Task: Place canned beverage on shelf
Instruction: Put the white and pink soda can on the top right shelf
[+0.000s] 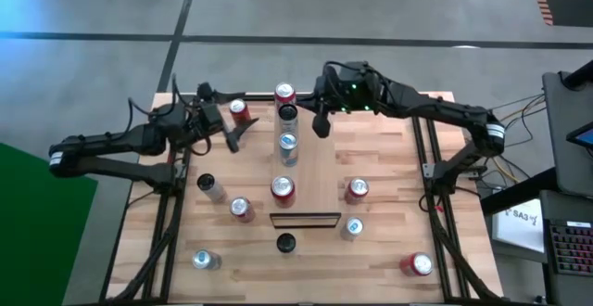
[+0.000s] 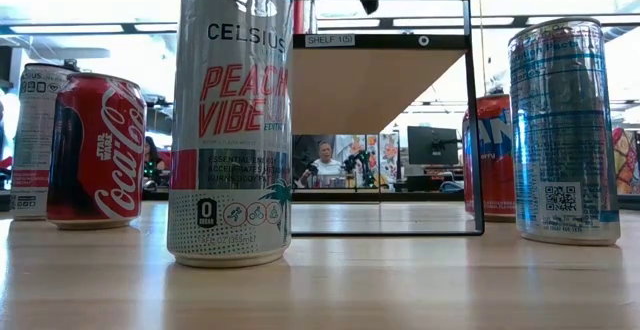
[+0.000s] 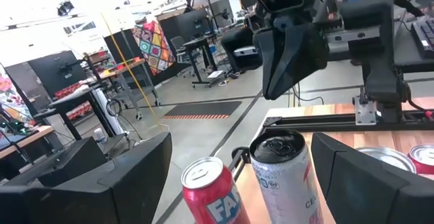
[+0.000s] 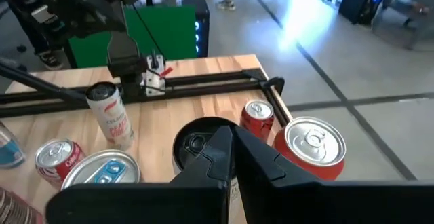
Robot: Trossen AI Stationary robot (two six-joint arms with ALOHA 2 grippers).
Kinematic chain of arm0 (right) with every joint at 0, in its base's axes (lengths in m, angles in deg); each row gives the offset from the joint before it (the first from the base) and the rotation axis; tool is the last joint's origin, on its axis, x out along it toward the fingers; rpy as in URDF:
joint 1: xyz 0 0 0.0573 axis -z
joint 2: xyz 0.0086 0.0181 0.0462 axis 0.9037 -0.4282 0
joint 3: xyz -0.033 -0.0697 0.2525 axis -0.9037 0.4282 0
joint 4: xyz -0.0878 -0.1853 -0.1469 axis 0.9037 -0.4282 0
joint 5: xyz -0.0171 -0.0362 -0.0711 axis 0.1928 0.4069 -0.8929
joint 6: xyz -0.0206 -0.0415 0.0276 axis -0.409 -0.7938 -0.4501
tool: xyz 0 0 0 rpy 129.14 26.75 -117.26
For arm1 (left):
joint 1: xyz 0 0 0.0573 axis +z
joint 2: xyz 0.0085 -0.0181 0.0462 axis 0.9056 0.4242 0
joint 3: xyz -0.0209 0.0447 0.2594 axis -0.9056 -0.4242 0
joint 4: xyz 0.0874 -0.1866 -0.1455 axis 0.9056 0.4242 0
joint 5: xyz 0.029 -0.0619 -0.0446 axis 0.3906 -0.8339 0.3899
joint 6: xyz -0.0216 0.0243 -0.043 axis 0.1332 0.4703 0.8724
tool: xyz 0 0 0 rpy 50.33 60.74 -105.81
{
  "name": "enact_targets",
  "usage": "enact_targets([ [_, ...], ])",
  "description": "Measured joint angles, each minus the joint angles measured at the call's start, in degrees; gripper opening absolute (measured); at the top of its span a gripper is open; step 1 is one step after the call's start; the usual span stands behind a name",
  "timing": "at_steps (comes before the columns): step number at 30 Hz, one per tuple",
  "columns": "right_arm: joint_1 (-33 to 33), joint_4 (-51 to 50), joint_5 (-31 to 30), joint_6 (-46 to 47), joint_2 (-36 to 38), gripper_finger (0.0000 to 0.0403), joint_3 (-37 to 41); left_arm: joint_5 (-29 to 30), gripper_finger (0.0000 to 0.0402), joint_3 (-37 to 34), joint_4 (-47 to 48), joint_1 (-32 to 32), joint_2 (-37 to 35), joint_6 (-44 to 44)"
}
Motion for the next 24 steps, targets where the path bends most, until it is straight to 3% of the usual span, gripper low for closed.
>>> enact_targets([
  [13,0.02,-11.47,-4.65,0.81,-1.96,0.0009,-2.08,-0.02,0.0322,-3.26,-0.65,0.07,-4.02,-0.59],
  [24,0.00,-11.66,-4.44,0.75,-4.16,0.0009,-1.95,-0.04,0.0322,-3.46,-2.10,0.07,-4.20,-0.61],
])
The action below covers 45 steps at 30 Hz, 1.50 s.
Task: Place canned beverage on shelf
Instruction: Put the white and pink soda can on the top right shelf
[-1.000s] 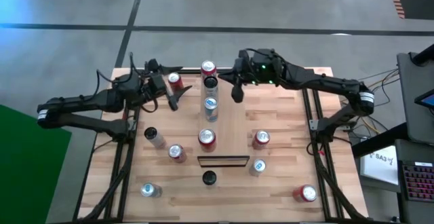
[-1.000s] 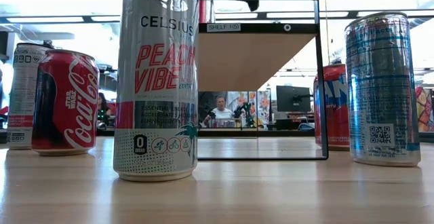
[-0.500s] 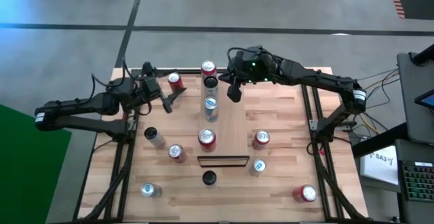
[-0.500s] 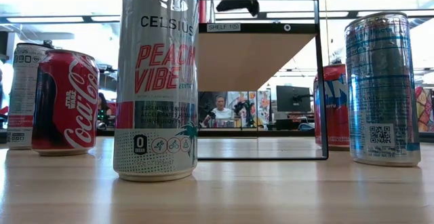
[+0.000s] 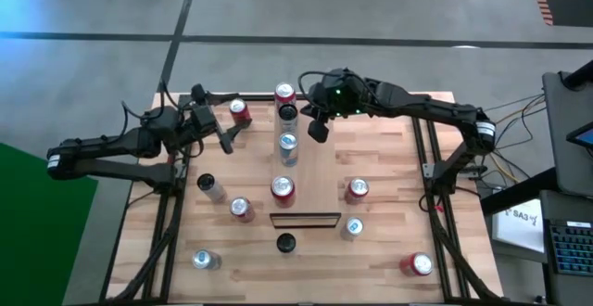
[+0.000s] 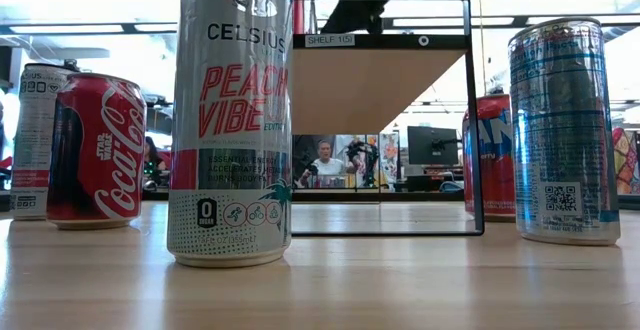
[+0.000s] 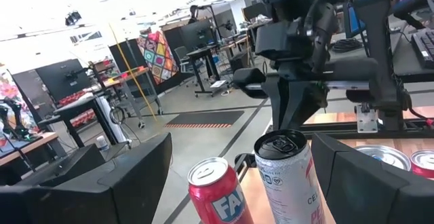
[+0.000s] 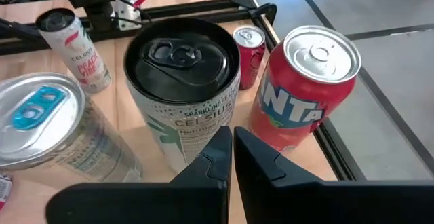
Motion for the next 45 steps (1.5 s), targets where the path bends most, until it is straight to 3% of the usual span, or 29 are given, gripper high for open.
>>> enact_targets([
  [36,-0.15,2.84,0.47,-0.05,-0.38,0.0009,0.07,0.00,0.0322,0.02,-0.42,-0.07,0.02,-0.02],
  [45,-0.42,-0.98,1.65,-0.31,-0.67,0.0009,0.09,-0.02,0.0322,0.02,-0.37,-0.04,0.02,-0.02],
])
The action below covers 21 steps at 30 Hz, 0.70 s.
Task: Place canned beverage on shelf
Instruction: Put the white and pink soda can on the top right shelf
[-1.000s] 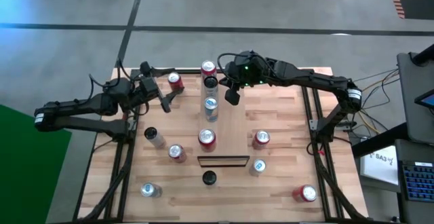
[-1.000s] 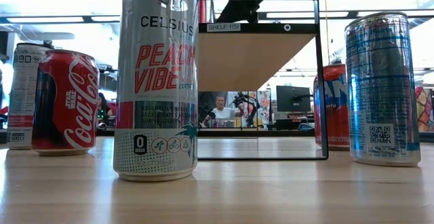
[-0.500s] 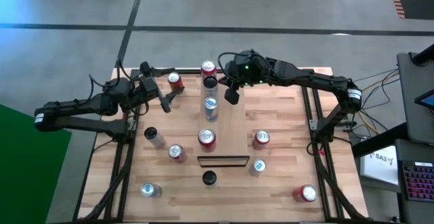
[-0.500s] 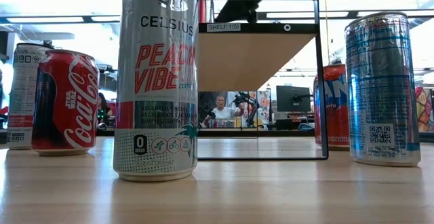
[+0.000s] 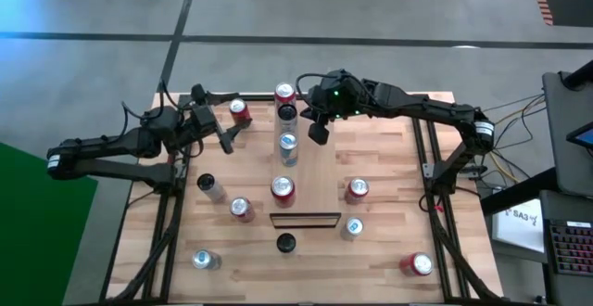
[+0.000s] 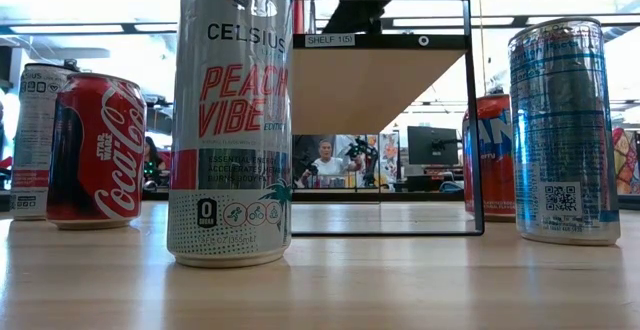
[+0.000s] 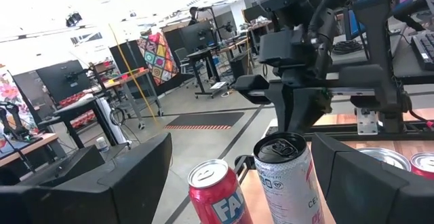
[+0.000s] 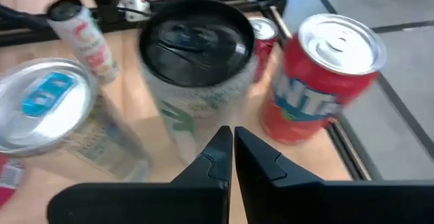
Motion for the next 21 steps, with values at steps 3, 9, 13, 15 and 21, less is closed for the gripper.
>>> enact_targets([
  [3,-0.33,1.13,1.56,-0.07,-0.71,0.0009,0.00,0.00,0.0322,0.00,0.02,0.00,0.02,0.00],
  [9,-0.44,1.72,1.63,-0.42,-1.21,0.0009,0.00,0.02,0.0322,0.00,0.04,0.00,0.02,0.00],
  [13,-0.50,1.66,1.71,-0.61,-1.31,0.0009,0.00,0.02,0.0322,0.02,0.04,0.00,0.02,0.00],
  [15,-0.50,1.68,1.83,-0.61,-1.31,0.0009,0.00,0.00,0.0322,0.02,0.04,0.00,0.02,0.00],
  [21,-0.48,1.08,1.36,-0.61,-1.04,0.0009,0.00,0.00,0.0322,0.02,0.24,0.03,0.02,0.05],
])
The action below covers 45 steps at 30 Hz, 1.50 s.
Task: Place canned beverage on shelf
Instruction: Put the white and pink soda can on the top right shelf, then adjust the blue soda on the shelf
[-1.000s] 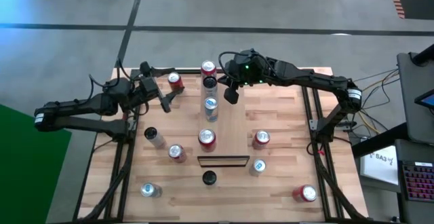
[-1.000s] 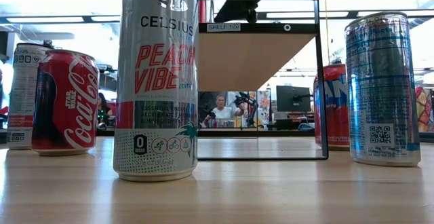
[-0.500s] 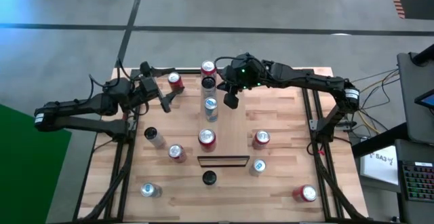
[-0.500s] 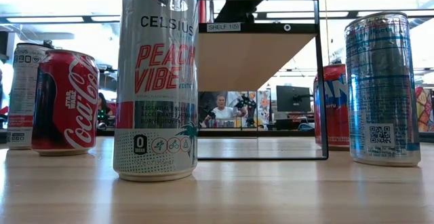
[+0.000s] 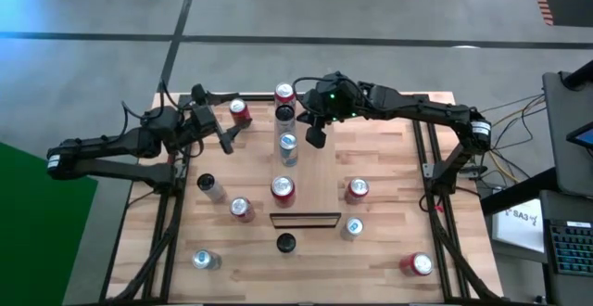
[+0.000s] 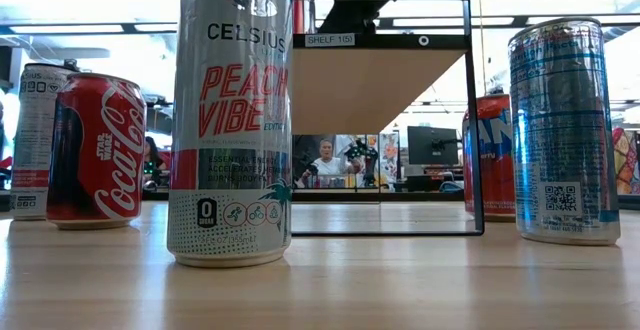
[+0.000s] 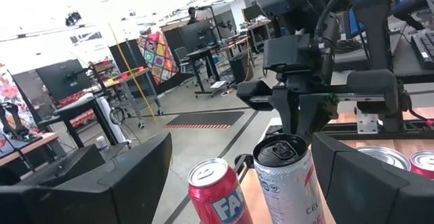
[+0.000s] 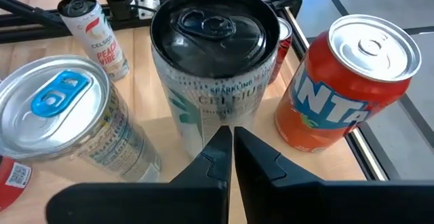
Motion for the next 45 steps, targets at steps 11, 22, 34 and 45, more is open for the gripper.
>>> enact_targets([
  [11,0.11,-4.98,-3.02,-0.08,3.52,0.0009,0.00,0.00,0.0322,-0.02,0.35,-0.05,2.37,1.73],
  [22,-1.94,-8.58,-3.09,-1.37,6.41,0.0009,0.02,-1.62,0.0322,0.37,-0.76,-0.66,3.13,4.97],
  [34,-6.52,-6.98,-3.02,-1.55,6.80,0.0009,4.98,-5.70,0.0322,0.37,-1.21,-2.99,3.56,7.23],
  [45,-8.68,7.54,-3.00,0.07,8.95,0.0009,16.83,-5.64,0.0322,0.37,-1.44,-5.14,3.69,9.69],
])
